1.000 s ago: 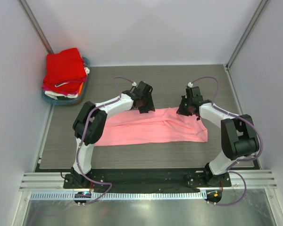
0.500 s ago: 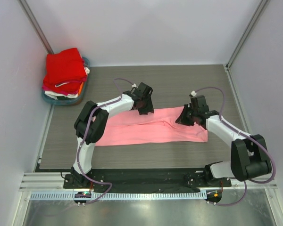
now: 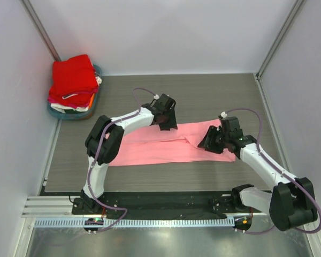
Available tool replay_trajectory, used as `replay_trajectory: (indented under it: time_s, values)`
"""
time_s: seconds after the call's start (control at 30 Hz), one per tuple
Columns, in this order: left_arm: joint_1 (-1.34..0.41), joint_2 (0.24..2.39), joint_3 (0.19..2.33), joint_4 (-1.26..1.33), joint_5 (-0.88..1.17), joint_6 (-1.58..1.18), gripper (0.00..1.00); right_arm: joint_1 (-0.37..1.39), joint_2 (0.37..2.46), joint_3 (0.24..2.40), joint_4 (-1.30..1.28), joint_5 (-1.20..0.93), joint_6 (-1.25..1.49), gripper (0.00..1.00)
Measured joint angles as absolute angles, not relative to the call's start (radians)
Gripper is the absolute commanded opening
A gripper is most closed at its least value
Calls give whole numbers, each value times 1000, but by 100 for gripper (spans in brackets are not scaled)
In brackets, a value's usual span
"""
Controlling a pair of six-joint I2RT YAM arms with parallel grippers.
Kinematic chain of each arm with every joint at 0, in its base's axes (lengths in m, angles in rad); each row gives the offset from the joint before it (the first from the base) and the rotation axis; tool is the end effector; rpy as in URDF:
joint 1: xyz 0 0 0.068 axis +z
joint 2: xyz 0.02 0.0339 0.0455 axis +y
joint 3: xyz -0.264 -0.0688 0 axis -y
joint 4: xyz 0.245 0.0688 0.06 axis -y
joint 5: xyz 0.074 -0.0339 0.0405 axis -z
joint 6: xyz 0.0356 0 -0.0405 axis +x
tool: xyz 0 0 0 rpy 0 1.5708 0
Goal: Fold and stack the t-shirts
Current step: Fold the tshirt
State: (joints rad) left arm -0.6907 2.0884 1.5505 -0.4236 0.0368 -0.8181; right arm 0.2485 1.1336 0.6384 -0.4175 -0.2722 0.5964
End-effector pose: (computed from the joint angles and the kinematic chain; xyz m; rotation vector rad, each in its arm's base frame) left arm 0.3495 -0.2905 0.1791 -0.1538 2.6525 -0.6078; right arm 0.2095 0.0630 0.2034 0.3260 2.5490 0.6800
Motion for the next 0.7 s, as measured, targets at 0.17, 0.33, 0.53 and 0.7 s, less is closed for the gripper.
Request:
replay_trajectory:
  time_s: [0.17,0.33,0.53,0.7]
  values:
    - [-720,2088,1594,-414,71,-792,44,249,1090,679,-443,-133,597,46]
    - [-743,2096,1660,-403,120,-777,45,249,1191,792,-443,11,596,39]
    - [-752,2179,1747,-377,212,-770,45,242,1379,887,-431,69,578,47]
    - [-759,2228,1748,-376,273,-754,44,230,1457,886,-425,81,577,45]
